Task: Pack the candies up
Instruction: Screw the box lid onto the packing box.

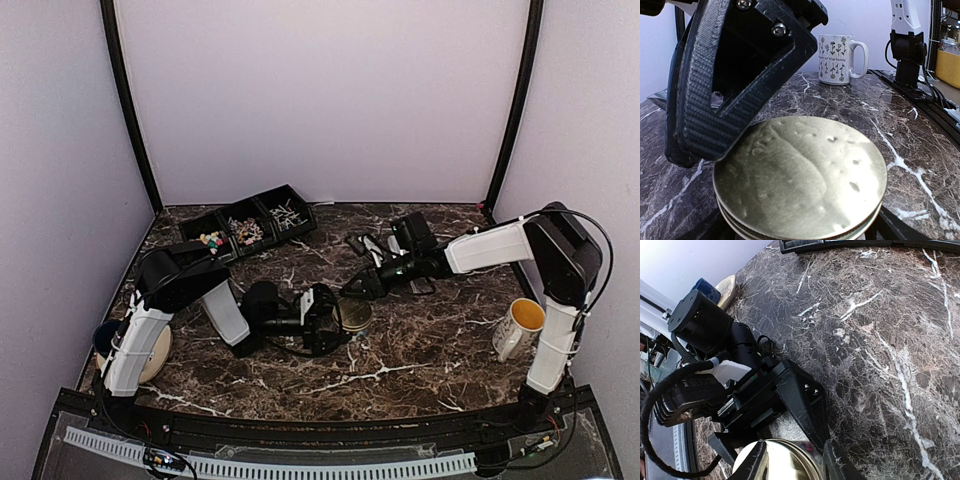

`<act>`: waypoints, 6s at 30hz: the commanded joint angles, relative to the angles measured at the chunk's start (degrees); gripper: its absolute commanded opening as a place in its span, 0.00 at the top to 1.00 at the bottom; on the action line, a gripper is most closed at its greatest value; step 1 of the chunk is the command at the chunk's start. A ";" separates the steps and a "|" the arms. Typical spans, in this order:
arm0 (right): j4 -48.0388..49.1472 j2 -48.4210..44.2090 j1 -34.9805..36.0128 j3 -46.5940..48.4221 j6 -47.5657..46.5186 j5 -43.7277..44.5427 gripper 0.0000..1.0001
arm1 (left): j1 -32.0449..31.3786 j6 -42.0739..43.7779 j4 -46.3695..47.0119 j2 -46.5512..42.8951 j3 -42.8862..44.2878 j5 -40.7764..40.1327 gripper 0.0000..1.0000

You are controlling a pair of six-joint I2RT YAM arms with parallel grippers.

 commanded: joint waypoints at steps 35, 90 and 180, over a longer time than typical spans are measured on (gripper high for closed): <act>2.08 -6.02 -0.68 -10.71 -0.57 1.22 0.81 | 0.58 1.43 -10.36 4.23 -0.87 -1.05 0.12; -5.78 -25.07 1.38 -13.34 -3.02 12.45 0.51 | 0.52 1.74 -10.60 4.13 -0.85 -0.29 0.13; -6.31 -12.77 0.30 -16.20 -4.86 -3.79 0.80 | 0.32 1.86 -11.98 4.30 -0.04 -1.70 0.14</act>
